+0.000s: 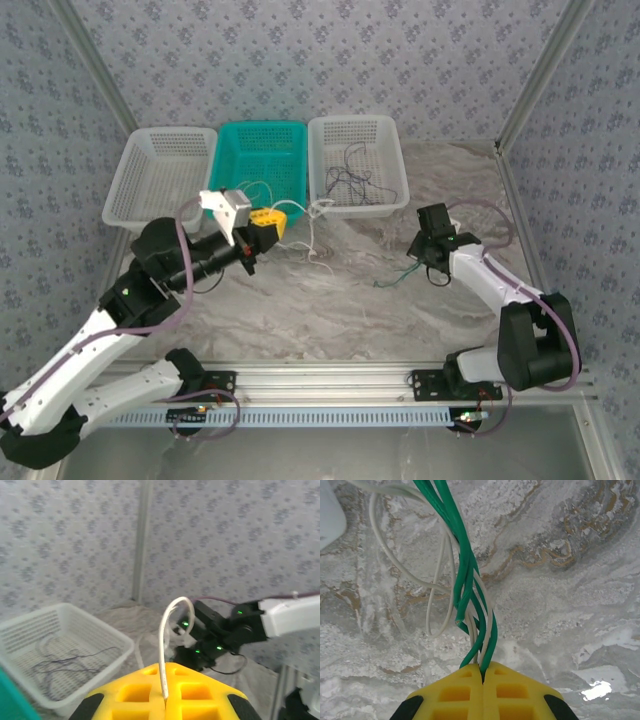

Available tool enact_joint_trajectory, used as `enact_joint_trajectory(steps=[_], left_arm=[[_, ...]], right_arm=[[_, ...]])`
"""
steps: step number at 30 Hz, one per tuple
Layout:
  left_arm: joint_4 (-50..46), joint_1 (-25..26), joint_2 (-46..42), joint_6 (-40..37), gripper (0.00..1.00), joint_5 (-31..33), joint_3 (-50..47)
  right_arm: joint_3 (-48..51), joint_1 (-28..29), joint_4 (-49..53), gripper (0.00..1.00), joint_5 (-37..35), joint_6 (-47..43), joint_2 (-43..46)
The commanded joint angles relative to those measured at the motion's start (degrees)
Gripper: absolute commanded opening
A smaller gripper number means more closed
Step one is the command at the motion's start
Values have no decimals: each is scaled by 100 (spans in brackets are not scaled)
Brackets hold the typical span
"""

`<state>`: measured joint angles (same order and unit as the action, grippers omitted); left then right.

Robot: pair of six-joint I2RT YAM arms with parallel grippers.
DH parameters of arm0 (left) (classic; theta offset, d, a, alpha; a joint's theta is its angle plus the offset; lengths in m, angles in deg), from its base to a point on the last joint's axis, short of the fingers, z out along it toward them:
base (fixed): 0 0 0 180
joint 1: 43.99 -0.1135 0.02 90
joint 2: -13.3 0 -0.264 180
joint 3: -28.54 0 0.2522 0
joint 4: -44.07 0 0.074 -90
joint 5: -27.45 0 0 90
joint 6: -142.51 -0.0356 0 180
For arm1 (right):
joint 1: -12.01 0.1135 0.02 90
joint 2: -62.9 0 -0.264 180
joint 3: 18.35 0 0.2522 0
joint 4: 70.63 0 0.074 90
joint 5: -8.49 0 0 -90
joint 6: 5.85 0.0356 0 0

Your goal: Untangle the cables

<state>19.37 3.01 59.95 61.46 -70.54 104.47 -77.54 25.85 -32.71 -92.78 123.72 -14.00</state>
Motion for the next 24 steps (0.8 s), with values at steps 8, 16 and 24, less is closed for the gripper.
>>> enact_joint_trajectory(steps=[8,16,24], left_arm=[[-701,-1397,1826,-568,0,1377,2619],[-150,-2950,3398,-239,0,364,3565],[144,-3511,4564,120,0,193,3396]], right_arm=[[-17,119,-202,0,398,125,191],[-87,346,-127,0,512,83,499],[-146,425,-12,0,571,58,640]])
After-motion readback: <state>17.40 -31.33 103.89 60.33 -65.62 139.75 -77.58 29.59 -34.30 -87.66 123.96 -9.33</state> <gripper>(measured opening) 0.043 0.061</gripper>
